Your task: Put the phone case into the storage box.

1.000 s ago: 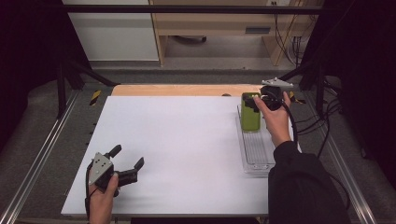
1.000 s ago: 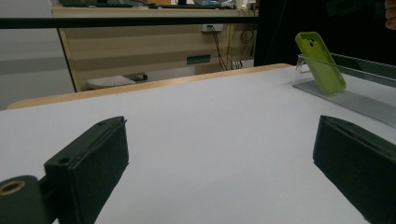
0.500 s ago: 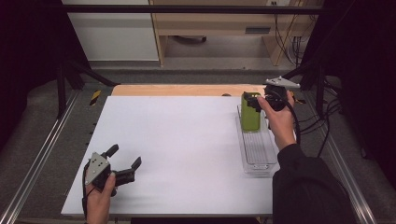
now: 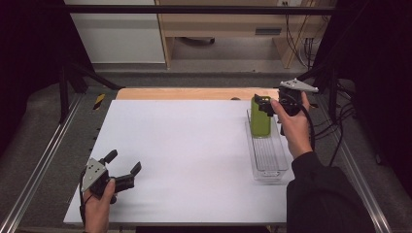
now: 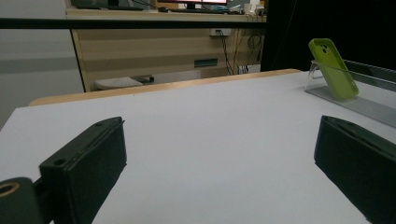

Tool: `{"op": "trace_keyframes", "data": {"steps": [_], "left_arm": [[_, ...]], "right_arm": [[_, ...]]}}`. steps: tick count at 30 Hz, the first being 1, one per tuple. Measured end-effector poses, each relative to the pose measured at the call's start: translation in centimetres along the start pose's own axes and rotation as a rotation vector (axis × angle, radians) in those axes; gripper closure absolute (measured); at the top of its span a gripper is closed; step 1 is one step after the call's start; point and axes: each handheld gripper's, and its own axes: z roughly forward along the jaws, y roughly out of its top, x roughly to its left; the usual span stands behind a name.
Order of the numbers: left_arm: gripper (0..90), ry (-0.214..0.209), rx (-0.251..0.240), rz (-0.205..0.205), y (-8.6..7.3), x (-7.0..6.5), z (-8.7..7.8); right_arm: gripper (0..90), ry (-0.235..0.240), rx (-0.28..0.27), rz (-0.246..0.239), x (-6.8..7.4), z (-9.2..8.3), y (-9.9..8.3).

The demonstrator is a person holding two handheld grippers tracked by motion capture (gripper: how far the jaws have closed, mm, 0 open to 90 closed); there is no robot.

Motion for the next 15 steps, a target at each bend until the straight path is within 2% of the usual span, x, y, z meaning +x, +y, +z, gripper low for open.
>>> {"op": "trace_keyframes", "data": {"steps": [15], "left_arm": [[1.8, -0.002, 0.006, -0.002, -0.1, 0.0, 0.1]], "right_arm": [[3.4, 0.017, -0.035, -0.011, 0.1, -2.2, 0.6]]}}
